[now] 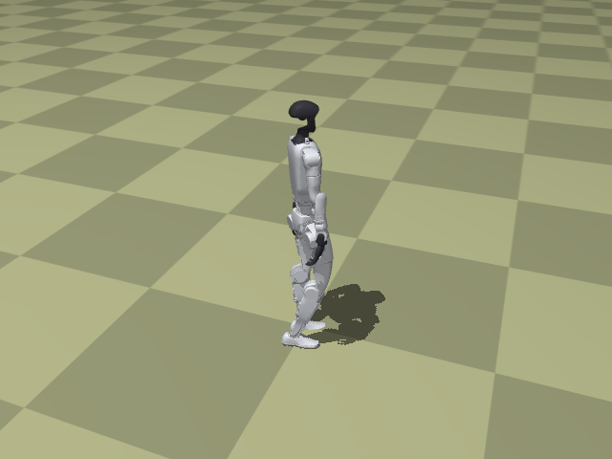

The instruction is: In place motions

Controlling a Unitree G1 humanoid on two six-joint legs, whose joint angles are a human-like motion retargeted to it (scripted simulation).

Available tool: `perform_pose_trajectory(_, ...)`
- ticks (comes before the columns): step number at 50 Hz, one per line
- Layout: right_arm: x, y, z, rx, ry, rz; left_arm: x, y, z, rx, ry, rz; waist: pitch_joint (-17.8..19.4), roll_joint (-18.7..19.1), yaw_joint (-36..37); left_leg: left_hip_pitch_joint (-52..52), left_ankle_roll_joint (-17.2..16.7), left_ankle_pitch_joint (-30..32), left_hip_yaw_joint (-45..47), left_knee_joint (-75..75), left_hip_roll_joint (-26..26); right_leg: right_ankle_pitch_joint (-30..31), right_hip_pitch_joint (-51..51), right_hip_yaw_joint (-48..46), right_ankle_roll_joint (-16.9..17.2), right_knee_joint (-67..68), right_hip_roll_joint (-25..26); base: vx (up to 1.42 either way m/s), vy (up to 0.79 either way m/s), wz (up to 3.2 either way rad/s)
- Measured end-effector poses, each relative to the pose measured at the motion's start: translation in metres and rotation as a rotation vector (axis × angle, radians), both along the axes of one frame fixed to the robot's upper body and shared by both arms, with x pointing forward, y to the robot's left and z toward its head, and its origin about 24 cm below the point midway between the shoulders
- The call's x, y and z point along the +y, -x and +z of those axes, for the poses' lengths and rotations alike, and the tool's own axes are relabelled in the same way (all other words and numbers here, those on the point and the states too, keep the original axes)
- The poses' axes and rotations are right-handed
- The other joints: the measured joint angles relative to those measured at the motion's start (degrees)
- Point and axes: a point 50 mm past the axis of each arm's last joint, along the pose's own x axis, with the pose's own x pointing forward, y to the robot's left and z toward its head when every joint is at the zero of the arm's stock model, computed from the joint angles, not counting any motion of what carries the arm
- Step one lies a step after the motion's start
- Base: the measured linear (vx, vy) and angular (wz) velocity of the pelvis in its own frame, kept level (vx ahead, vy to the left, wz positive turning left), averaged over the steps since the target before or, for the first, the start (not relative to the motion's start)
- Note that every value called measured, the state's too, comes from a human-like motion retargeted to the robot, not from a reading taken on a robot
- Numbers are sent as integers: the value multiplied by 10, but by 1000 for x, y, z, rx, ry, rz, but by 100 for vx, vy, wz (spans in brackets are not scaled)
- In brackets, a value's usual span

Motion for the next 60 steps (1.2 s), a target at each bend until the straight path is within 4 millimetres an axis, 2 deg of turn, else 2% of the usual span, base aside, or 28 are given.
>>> perform_pose_trajectory(60,-3,-1,0,-21,21,-27,-3,3,0,11,-4,-9,1,8,-3,-3,-2,-9,23,8,9,-4,-10,22,-4,7,2,0,0,0)
